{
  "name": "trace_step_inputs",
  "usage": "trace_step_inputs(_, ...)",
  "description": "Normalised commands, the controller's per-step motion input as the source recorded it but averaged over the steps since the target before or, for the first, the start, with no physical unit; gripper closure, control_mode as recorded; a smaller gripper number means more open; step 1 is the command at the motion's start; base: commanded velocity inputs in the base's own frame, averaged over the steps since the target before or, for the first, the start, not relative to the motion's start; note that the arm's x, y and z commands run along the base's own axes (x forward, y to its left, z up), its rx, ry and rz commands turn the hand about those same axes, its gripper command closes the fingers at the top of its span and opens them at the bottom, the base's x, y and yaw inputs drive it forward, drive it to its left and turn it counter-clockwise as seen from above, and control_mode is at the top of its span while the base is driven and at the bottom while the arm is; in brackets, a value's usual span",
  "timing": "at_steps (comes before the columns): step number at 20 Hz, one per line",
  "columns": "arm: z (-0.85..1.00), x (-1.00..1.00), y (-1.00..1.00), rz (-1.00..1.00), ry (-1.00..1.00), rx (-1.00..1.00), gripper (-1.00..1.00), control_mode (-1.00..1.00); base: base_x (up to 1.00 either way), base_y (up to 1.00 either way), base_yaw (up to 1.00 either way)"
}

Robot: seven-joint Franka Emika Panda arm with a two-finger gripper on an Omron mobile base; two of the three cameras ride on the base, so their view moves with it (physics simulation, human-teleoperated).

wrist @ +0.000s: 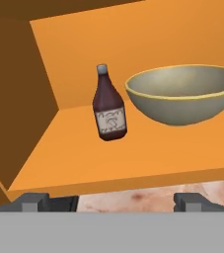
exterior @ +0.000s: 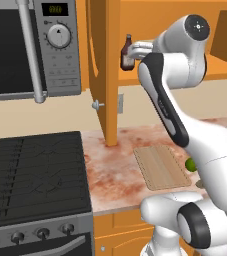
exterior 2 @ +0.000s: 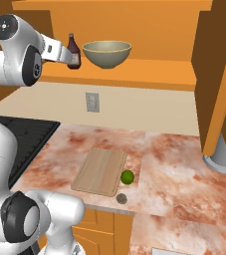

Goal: Open the cabinet. Place the bowl and condiment on the counter. Then place the lime and garlic on the cutting board.

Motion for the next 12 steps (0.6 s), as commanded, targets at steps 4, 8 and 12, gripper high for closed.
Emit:
trace_step_inputs(4,0.00,0.09,0.02,0.00,0.00,0.00,-1.00,-1.00,0.00,0.00,0.00)
trace_step_inputs(8,0.00,0.05,0.09,0.00,0.00,0.00,-1.00,-1.00,0.00,0.00,0.00)
trace_step_inputs(12,0.00,0.04,0.07,0.00,0.00,-0.01,-1.00,-1.00,0.00,0.00,0.00)
